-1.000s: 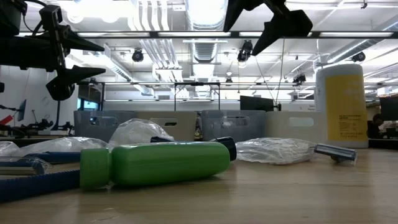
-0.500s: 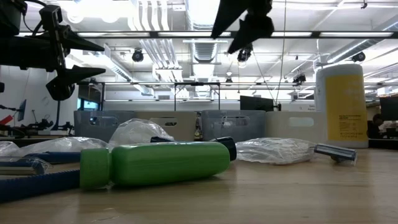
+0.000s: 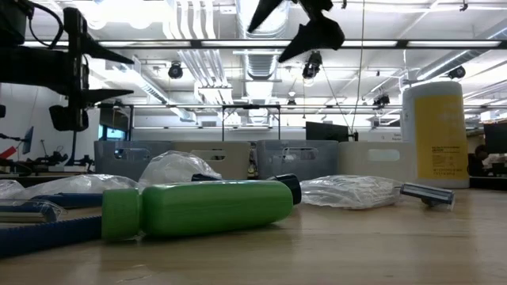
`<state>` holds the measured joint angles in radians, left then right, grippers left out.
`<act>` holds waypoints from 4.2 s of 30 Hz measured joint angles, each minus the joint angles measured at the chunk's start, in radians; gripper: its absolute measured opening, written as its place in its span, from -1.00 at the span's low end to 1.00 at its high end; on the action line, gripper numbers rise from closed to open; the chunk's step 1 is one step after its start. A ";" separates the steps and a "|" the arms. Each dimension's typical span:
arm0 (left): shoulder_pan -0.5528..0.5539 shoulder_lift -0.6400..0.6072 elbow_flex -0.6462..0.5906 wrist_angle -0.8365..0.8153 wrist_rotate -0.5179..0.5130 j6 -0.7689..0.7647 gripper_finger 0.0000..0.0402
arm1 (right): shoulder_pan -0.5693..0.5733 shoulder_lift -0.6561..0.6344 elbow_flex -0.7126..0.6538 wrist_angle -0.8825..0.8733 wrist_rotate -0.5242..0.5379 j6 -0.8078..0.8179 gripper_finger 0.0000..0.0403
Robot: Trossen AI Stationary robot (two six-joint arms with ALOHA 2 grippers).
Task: Pick & Place Travel size toiletries
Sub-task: Put the white cotton pack into the left black bin
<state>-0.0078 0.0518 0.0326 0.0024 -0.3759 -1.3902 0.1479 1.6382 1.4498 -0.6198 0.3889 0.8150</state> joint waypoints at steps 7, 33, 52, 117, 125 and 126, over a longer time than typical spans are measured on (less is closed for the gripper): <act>0.000 0.002 0.000 0.005 -0.098 0.006 0.19 | -0.008 0.000 0.000 0.108 -0.001 0.025 0.81; 0.000 0.004 -0.002 0.044 -0.164 0.069 0.19 | 0.000 0.018 0.000 0.364 0.004 0.150 0.81; -0.243 0.277 0.292 -0.451 0.349 0.094 0.19 | 0.153 0.016 -0.006 -0.066 -0.302 0.334 0.81; -1.033 1.769 0.912 -0.556 -0.449 1.274 0.17 | 0.203 0.017 -0.065 -0.081 -0.214 0.422 0.81; -0.981 1.775 0.912 -0.582 -0.492 1.234 -0.21 | 0.203 0.017 -0.065 -0.081 -0.213 0.428 0.81; -0.980 1.775 0.914 -0.581 -0.492 1.234 -0.29 | 0.203 0.017 -0.065 -0.081 -0.213 0.427 0.81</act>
<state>-0.9874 1.8263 0.9467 -0.5789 -0.8677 -0.1566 0.3511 1.6550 1.3846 -0.7010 0.1757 1.2425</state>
